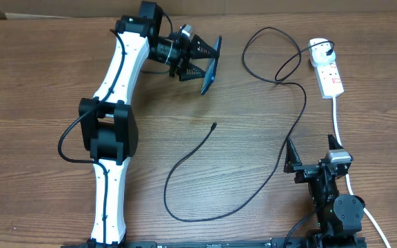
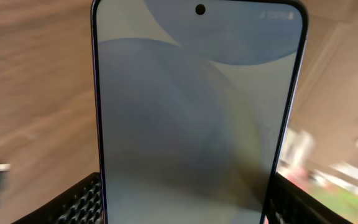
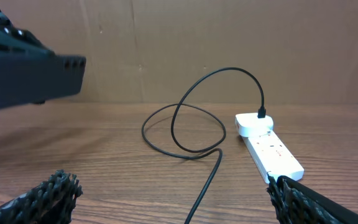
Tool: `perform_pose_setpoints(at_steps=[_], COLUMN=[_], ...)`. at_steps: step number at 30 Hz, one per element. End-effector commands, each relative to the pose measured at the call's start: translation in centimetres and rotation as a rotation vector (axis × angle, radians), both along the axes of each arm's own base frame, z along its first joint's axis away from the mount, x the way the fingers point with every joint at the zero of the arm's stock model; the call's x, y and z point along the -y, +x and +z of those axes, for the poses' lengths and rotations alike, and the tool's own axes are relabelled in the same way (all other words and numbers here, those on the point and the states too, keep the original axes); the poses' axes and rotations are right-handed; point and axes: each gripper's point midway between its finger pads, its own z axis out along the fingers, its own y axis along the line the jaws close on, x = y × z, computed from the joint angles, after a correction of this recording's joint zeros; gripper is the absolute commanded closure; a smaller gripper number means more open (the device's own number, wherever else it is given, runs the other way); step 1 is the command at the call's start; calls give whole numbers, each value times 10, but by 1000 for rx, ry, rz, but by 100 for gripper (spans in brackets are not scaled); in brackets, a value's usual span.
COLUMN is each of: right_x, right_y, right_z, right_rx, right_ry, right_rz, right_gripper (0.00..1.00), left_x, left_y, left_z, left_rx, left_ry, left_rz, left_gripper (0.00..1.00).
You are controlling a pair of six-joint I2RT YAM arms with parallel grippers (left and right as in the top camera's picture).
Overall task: Plug charger to phone and switch on socket
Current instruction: 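Lift the phone with the left gripper and turn it upright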
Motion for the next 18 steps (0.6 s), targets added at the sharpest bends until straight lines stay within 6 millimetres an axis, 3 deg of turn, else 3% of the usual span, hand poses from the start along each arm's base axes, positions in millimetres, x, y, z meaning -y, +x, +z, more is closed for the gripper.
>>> perform_pose_setpoints(at_steps=[1, 18], right_x=[1, 1], right_y=[0, 0], right_z=[-2, -2], right_rx=[3, 4], right_ry=[6, 6], right_rz=[-7, -7], right_gripper=[0, 0], left_x=[-3, -14], left_y=[-1, 13], left_z=[46, 46], left_rx=[-37, -459], left_ry=[-201, -140], left_rz=[-17, 111], left_gripper=[30, 31])
